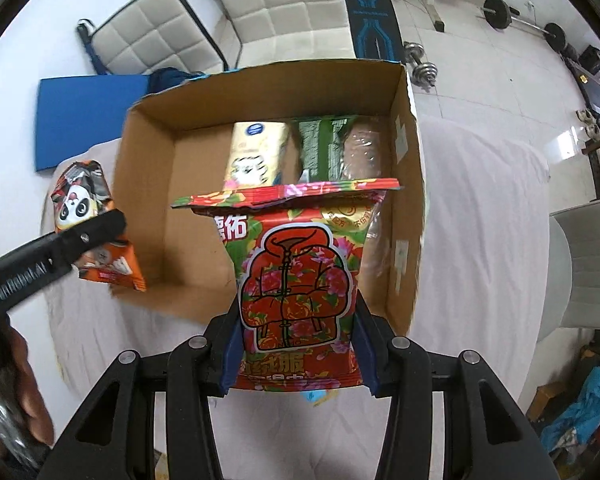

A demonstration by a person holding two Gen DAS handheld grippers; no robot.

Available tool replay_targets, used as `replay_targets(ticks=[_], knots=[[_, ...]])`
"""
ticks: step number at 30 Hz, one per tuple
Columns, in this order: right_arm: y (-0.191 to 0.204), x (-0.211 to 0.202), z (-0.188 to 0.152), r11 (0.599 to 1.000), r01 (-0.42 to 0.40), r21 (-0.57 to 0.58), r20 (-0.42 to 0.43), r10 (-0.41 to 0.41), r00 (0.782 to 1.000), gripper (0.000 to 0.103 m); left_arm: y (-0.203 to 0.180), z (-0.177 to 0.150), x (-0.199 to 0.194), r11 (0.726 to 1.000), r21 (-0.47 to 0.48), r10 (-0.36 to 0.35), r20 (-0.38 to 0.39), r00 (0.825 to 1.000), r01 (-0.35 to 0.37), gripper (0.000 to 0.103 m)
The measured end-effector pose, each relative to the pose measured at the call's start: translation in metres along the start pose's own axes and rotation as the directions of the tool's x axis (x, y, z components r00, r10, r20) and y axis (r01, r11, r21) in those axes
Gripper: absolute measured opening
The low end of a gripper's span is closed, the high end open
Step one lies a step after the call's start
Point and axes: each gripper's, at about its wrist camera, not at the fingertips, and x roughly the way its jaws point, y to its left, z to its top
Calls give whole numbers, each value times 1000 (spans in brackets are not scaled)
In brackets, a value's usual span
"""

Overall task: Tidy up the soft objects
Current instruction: 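Carry both bags into the box and open both grippers to release them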

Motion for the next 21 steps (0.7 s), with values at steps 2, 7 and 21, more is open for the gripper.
replay_targets(ticks=[2, 7, 21], knots=[[-2, 17, 11, 1000, 2, 8, -28, -2, 1000, 49, 4, 13, 15, 1000, -13, -6, -31, 1000, 6, 42], [-5, 62, 29, 999, 50, 14, -86, -49, 995, 49, 6, 47, 62, 999, -19, 23, -119, 993, -26, 42], [-8, 132, 26, 998, 60, 4, -214, -58, 975, 50, 7, 80, 130, 999, 9, 32, -212, 977, -31, 42]])
